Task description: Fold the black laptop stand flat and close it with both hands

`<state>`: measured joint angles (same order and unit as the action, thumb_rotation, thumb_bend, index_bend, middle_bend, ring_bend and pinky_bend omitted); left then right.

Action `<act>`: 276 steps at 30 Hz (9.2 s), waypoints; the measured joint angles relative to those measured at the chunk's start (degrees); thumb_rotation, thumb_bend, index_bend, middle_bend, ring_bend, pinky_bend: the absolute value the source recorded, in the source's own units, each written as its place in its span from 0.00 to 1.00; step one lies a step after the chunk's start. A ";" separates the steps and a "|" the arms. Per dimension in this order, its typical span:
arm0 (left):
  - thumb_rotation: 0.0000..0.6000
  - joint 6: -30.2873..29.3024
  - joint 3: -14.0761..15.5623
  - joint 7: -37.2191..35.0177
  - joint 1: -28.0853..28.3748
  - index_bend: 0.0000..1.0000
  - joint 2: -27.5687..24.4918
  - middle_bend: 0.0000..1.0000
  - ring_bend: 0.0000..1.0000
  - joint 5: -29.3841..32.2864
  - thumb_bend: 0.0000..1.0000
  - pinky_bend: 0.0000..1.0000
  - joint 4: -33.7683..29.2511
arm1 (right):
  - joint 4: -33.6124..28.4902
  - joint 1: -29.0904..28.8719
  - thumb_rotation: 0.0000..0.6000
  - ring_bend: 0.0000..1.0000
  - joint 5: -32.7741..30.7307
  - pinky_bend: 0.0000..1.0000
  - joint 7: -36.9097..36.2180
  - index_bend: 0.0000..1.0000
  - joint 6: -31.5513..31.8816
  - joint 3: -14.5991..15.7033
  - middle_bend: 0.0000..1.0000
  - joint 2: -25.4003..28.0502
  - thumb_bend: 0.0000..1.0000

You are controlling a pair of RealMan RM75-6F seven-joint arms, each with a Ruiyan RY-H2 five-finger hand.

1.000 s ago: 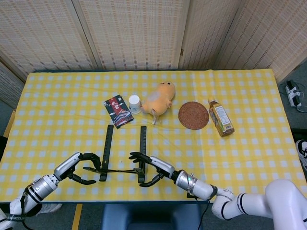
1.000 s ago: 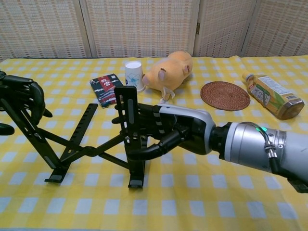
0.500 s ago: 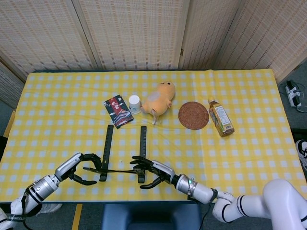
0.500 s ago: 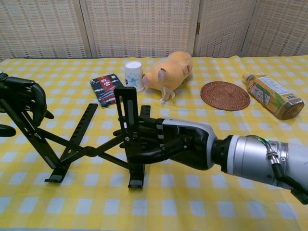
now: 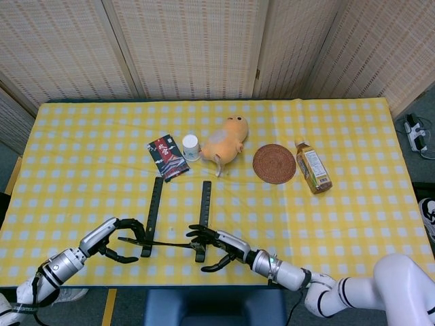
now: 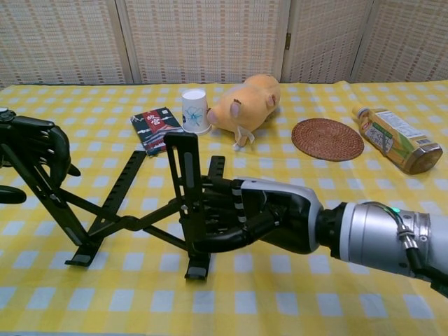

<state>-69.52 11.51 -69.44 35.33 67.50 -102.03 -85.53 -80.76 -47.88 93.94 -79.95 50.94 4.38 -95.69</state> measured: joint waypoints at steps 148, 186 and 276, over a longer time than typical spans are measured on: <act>1.00 3.89 -7.13 59.55 -9.14 0.55 9.56 0.37 0.27 17.70 0.26 0.28 -6.96 | -26.58 4.44 1.00 0.15 -41.75 0.05 102.28 0.33 7.99 -14.72 0.21 -2.50 0.38; 1.00 8.42 -9.80 64.47 -11.57 0.56 12.86 0.37 0.25 23.02 0.38 0.28 -6.12 | -25.62 4.14 1.00 0.14 -41.62 0.05 100.87 0.33 7.81 -13.60 0.21 -2.65 0.38; 1.00 7.57 -14.93 67.31 -4.90 0.28 6.86 0.20 0.08 13.68 0.43 0.11 3.67 | -23.39 6.44 1.00 0.01 -24.24 0.00 106.17 0.00 16.51 -13.33 0.00 3.44 0.38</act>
<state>-61.95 -3.42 -2.13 30.43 74.36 -88.35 -81.86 -104.15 -41.44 69.70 26.22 67.45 -8.95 -92.25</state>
